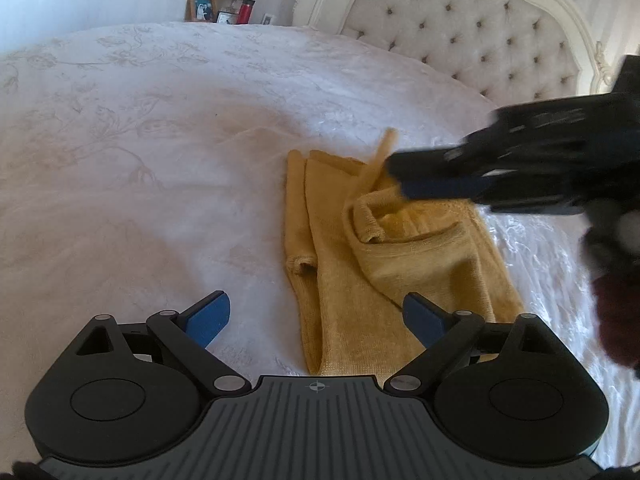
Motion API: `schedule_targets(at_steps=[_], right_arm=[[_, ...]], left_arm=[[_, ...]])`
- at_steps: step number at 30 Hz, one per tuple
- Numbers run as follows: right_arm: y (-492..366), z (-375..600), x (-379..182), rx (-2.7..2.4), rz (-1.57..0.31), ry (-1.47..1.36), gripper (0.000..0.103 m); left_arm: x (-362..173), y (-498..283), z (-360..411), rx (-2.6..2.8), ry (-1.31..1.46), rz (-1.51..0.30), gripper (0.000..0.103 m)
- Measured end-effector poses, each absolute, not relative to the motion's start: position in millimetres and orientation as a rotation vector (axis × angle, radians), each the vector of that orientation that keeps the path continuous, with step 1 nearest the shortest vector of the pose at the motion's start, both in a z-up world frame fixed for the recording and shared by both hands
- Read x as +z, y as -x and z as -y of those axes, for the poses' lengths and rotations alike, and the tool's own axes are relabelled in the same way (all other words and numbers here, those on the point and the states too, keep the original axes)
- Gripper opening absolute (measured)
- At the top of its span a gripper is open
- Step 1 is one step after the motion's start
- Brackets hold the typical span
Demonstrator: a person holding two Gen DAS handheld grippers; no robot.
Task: Fold small clothes
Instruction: 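Lift the sweater edge with the right gripper and fold it over the sweater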
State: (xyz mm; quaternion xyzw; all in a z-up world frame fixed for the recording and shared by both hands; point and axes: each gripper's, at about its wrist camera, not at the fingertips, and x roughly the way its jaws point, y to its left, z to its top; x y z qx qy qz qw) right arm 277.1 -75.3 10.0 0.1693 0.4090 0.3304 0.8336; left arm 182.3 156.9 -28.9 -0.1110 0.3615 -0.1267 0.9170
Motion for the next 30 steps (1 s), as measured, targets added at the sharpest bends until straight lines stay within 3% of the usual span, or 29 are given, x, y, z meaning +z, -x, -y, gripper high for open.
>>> schedule_targets(at_steps=[10, 23, 30], right_arm=[[-258.8, 144.7, -12.9, 0.414, -0.839, -0.326, 0.035], [-191.0, 66.2, -53.0, 0.66, -0.87, -0.034, 0.035], [-167.4, 87.3, -44.5, 0.649, -0.821, -0.117, 0.035]], left_arm=[[-23.2, -177.5, -160.6, -0.264, 0.222, -0.713, 0.094], [-13.5, -170.4, -157.9, -0.301, 0.251, -0.61, 0.094], [-31.9, -179.2, -145.3, -0.345, 0.27, -0.655, 0.095]])
